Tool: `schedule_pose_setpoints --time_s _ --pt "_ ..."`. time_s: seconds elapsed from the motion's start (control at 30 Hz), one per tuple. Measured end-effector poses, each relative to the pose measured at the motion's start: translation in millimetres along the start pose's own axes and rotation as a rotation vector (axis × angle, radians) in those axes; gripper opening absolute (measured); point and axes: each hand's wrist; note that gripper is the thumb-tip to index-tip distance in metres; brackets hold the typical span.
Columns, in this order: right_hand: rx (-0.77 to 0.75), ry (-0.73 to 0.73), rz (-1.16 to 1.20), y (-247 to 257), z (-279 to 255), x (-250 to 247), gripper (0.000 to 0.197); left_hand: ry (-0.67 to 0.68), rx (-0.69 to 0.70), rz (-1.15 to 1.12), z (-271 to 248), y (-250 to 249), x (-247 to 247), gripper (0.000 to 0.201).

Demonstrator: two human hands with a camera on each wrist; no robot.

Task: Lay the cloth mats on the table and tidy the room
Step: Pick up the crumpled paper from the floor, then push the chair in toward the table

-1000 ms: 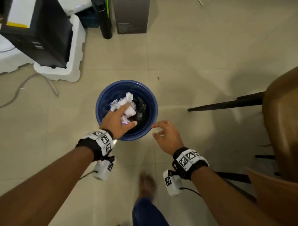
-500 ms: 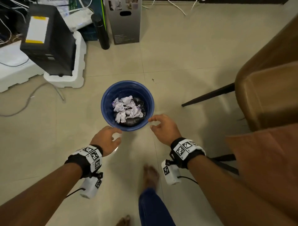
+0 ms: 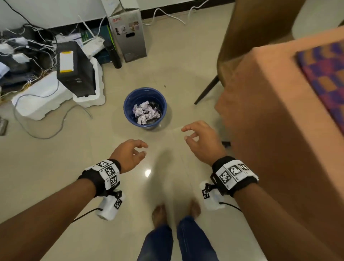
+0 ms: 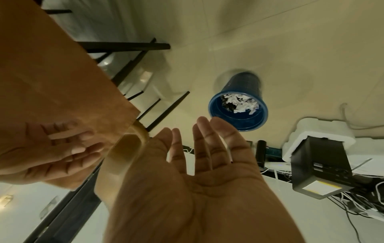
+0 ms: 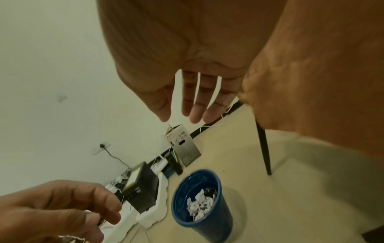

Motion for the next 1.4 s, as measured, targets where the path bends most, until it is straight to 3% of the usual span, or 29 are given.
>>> schedule_pose_setpoints --time_s 0.23,0.33,0.5,0.6,0.73,0.83,0.93,1.03,1.13,1.23,1.4 --pt "0.022 -0.297 -0.381 5.9 -175.3 -90.5 0.034 0.024 0.205 0.071 -66.2 -135.4 41.5 0.02" --pt "0.047 -0.342 -0.502 -8.6 -228.0 -108.6 0.04 0.017 0.3 0.188 -75.0 -193.2 69.8 0.022" --pt "0.3 -0.376 -0.502 -63.5 -348.2 -128.9 0.045 0.048 0.475 0.326 -107.6 -299.0 151.9 0.037" --pt "0.441 -0.332 -0.429 -97.0 -419.5 -129.5 0.045 0.092 0.54 0.406 -136.6 -348.5 212.7 0.039" --pt "0.54 -0.149 -0.423 -143.2 -508.8 -117.7 0.041 0.206 0.604 0.585 -172.4 -397.1 304.7 0.04" --pt "0.47 -0.117 -0.393 -165.7 -555.4 -105.1 0.044 0.313 0.57 0.735 -188.5 -411.5 362.9 0.046" --pt "0.447 -0.095 -0.389 -178.0 -582.7 -102.0 0.046 0.33 0.536 0.846 -201.6 -421.6 398.8 0.047" --pt "0.372 -0.163 -0.328 -184.0 -599.5 -106.5 0.038 0.329 0.544 0.889 -209.3 -439.8 420.8 0.044" --pt "0.33 -0.152 -0.25 -187.9 -618.6 -119.0 0.026 0.5 0.587 0.889 -212.7 -463.1 440.0 0.056" --pt "0.385 -0.214 -0.109 -200.6 -657.4 -141.7 0.035 0.691 0.59 0.89 -212.3 -492.2 460.5 0.039" --pt "0.606 -0.464 -0.119 -241.8 -746.2 -184.9 0.021 0.77 0.644 0.878 -208.2 -560.3 501.7 0.028"
Point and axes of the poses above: each hand's wrist, its own z-axis towards the middle knuckle, its own x-axis out of the palm, y = z × x, and after that the axes turned 15 degrees about y, right-handed
